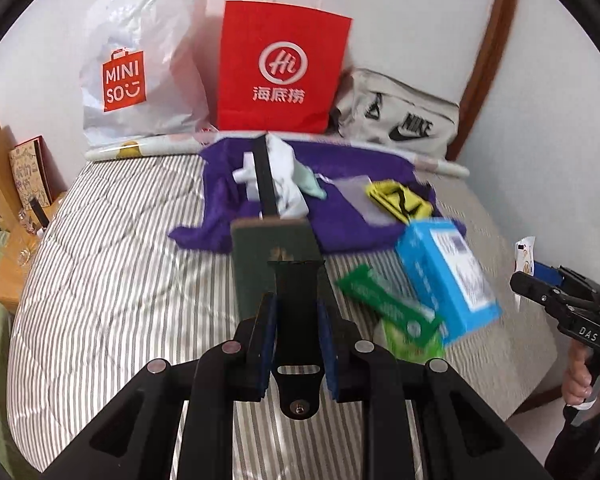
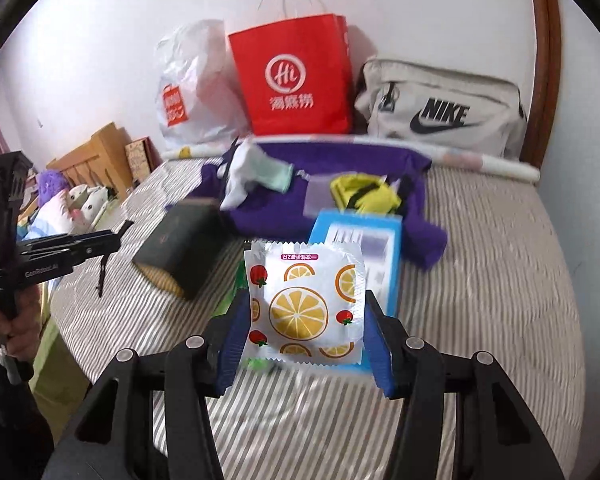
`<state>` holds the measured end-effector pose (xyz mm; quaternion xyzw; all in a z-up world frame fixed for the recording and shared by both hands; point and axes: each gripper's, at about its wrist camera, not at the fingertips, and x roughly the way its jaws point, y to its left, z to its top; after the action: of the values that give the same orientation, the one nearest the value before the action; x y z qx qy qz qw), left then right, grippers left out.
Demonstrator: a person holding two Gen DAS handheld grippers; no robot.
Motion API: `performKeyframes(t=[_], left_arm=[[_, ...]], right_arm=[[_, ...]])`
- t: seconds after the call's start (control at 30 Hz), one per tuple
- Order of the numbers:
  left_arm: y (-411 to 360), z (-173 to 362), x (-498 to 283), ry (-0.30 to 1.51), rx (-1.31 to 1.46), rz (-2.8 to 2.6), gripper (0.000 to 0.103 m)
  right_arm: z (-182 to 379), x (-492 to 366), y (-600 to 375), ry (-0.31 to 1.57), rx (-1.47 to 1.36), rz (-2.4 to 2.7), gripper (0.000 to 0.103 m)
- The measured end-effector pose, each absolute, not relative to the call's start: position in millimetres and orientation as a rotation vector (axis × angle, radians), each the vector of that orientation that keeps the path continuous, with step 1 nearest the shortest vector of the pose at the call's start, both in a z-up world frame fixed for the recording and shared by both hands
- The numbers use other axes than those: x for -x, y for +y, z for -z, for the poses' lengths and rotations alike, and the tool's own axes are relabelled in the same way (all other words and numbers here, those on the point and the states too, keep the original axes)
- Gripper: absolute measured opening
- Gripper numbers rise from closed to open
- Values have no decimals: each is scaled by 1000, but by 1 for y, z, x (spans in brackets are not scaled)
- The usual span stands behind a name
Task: Organize soft objects
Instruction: 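Carry the black strap and orange-print packet over the purple towel with both tools, then lower and open both tools to drop the strap and packet onto the towel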
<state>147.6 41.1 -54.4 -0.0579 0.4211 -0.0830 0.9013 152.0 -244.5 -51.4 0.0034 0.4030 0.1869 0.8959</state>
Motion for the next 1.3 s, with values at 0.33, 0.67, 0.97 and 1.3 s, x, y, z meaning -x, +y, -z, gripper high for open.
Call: performKeyframes(t=[0.33, 0.67, 0.97, 1.3], left_arm=[[40, 41, -206, 859, 178, 188, 20], [29, 46, -264, 877, 165, 211, 20], [25, 60, -299, 902, 171, 214, 20], [17, 78, -337, 935, 162, 199, 20]], right_arm=[[41, -226, -246, 835, -25, -376, 53], [62, -278, -235, 885, 5, -389, 53], [82, -312, -233, 930, 8, -404, 53], [108, -340, -228, 1004, 7, -424, 53]])
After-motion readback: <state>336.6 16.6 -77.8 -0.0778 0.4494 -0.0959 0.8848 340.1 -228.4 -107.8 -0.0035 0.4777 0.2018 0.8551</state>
